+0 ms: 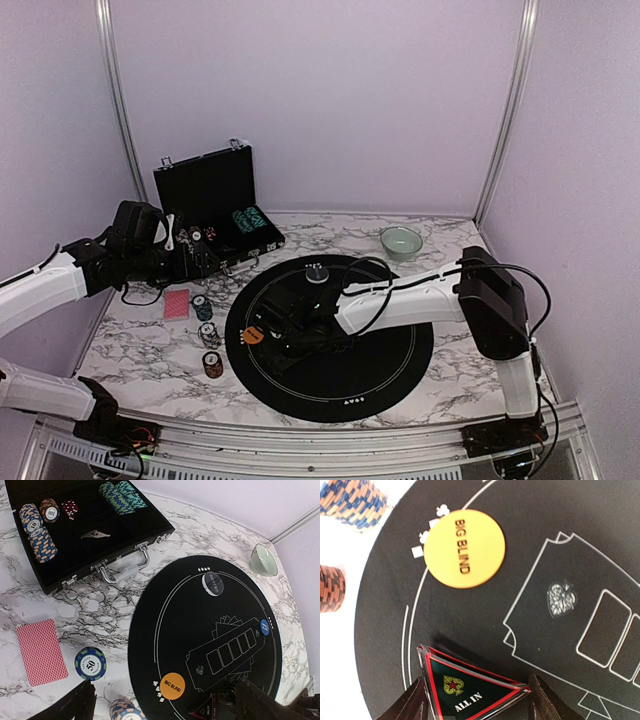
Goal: Distribute texas hold em gaming equipment
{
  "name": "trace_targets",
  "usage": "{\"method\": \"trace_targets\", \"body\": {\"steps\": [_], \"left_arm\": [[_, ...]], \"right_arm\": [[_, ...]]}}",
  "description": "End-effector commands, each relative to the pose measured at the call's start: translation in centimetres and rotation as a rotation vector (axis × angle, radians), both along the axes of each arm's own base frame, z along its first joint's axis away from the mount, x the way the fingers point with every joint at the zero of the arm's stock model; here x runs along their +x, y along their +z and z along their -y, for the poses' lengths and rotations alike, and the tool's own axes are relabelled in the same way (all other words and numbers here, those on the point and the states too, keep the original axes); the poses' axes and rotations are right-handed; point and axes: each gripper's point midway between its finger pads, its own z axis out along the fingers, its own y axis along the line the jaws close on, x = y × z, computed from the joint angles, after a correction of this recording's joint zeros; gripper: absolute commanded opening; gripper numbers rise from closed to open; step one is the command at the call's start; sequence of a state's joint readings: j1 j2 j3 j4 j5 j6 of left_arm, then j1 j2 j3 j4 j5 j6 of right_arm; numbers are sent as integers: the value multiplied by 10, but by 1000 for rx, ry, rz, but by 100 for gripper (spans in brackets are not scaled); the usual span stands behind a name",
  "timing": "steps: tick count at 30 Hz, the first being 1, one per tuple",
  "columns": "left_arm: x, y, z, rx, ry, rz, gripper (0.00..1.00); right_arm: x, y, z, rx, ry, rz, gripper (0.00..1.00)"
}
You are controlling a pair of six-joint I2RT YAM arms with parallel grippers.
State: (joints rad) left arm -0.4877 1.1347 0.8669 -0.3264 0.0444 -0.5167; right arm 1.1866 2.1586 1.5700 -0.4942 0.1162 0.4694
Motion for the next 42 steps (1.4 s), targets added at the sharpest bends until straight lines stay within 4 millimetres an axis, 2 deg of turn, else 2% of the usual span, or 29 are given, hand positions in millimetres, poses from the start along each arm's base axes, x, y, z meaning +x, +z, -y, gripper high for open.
{"method": "trace_targets", "body": {"steps": [1, 4, 13, 21, 27, 34, 39, 42], "left_arm": [[2, 11, 0, -20, 0, 26, 99], [2, 11, 0, -18, 0, 28, 99], [1, 8, -1, -15, -1, 20, 99], [0, 8, -1, -15, -3, 21, 99], [0, 9, -2, -12, 3, 20, 99], [-1, 5, -10, 24, 38, -4, 99], [-4, 0, -24, 78, 94, -38, 99], [-7, -5, -31, 106, 118, -56, 99]], "right_arm": [[1, -1, -8, -6, 10, 6, 59], [1, -3, -7, -9, 11, 1, 62], [-1, 9, -10, 18, 23, -1, 84], [3, 36, -11, 58, 15, 38, 86], [9, 66, -6, 102, -3, 95, 86], [25, 100, 12, 148, -59, 191, 86], [49, 145, 38, 221, -145, 277, 85], [62, 174, 60, 282, -194, 340, 84]]}}
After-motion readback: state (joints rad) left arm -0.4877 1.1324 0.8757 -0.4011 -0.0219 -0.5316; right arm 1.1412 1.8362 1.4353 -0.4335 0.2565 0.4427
